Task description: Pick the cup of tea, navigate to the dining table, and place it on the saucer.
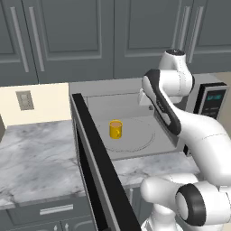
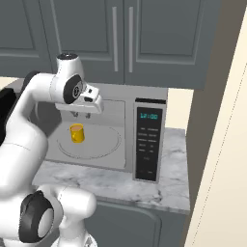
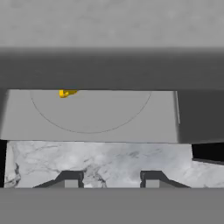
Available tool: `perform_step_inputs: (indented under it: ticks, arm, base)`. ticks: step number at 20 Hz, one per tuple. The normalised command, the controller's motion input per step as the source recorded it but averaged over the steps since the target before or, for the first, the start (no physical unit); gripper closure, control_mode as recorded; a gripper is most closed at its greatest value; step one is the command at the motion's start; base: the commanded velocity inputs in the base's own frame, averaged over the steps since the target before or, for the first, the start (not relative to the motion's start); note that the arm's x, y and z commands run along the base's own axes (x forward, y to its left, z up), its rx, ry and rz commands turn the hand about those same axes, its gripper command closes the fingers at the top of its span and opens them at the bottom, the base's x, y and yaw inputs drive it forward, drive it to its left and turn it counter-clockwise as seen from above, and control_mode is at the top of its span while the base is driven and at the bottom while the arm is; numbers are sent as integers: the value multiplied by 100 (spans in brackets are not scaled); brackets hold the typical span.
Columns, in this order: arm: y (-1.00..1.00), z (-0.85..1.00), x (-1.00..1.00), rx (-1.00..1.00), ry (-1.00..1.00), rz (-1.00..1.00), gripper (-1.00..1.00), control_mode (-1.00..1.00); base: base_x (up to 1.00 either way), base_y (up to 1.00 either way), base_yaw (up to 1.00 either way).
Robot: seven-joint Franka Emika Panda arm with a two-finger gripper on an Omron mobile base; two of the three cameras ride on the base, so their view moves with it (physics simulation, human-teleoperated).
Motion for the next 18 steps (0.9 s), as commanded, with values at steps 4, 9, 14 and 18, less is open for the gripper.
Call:
perform_step_inputs:
  ticks: [4,9,14,18]
  arm:
    - [0,-4,-26,0,-3,0,-100,-100]
    - [0,-24,-85,3,-8,0,-100,-100]
    - [2,-42,-75,13,-17,3,-100,-100]
    - [14,-68,-6,18,-8,12,-100,-100]
  base:
    - [0,0,0]
    - [0,0,0]
    - [0,0,0]
    - [0,0,0]
